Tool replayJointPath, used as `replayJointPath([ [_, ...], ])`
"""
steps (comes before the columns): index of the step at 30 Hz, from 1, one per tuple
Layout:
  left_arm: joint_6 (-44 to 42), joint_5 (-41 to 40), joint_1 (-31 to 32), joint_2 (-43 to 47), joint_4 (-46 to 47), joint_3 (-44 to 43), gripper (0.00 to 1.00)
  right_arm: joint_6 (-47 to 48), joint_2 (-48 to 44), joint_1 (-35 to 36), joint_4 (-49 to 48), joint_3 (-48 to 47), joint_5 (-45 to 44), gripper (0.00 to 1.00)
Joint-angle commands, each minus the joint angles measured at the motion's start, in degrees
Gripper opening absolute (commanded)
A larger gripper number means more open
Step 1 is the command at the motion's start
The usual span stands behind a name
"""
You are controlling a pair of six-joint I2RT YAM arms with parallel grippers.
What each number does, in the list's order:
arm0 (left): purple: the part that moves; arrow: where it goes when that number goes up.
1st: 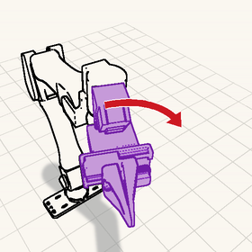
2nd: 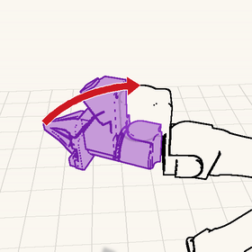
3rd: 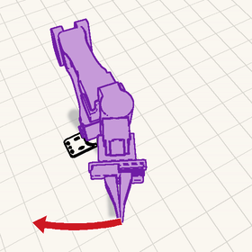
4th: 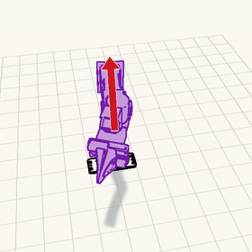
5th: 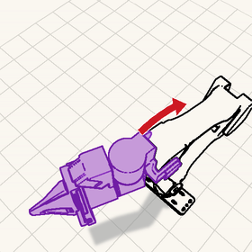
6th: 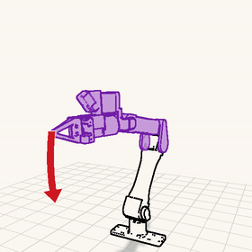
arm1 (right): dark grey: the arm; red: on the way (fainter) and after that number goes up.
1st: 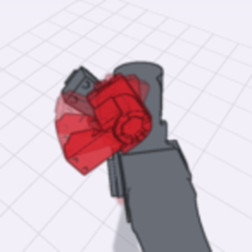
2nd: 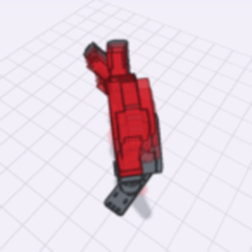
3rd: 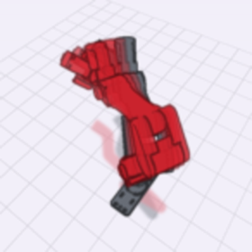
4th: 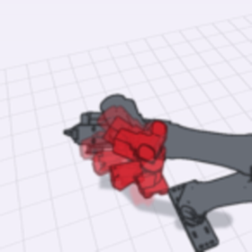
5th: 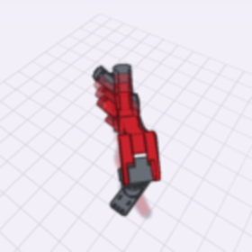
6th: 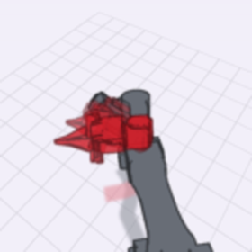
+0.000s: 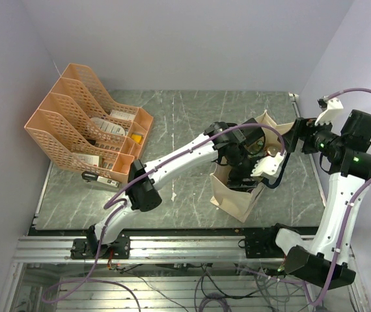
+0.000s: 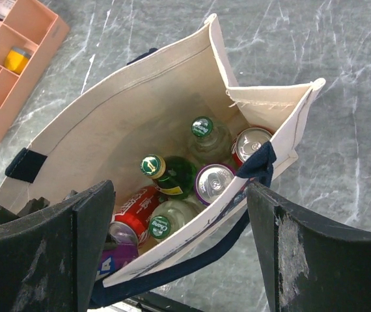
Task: Place the beverage into the canvas bag
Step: Place the drink in the canvas bag.
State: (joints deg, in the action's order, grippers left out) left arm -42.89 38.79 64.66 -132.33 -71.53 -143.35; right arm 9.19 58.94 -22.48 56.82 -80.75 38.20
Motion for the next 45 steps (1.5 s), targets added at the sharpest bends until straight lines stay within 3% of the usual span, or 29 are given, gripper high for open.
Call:
replayJointPath([
  [1,1.6,4.4,0.1,4.7,-3.7,-1.0,0.07,0.6,0.2,0.0,-1.4,1.5,0.7,0.83],
  [9,10.1,10.7,-1.6,4.3,-2.1,-2.9,0.07,1.8,1.1,0.0,-0.8,1.6,1.2,0.83],
  [15,11.7,12.3,-2.3,3.8,-3.1,-0.7,0.07,2.0,1.3,0.0,-1.3,2.6,1.5,0.83],
  [22,11.7,10.0,-1.9,1.7,-2.6,1.7,0.07,2.1,0.8,0.0,-1.4,3.9,1.4,0.83],
  [32,6.4,0.2,1.0,1.9,3.3,5.3,0.07,1.3,0.2,0.0,-1.8,4.5,1.0,0.83],
  [37,3.9,2.2,1.2,1.4,0.4,2.7,0.07,1.2,-0.1,0.0,-1.9,4.5,0.4,0.83],
  [45,5.9,-3.1,1.1,8.8,8.6,5.1,0.07,2.1,0.3,0.0,-2.3,3.7,-1.2,0.83],
])
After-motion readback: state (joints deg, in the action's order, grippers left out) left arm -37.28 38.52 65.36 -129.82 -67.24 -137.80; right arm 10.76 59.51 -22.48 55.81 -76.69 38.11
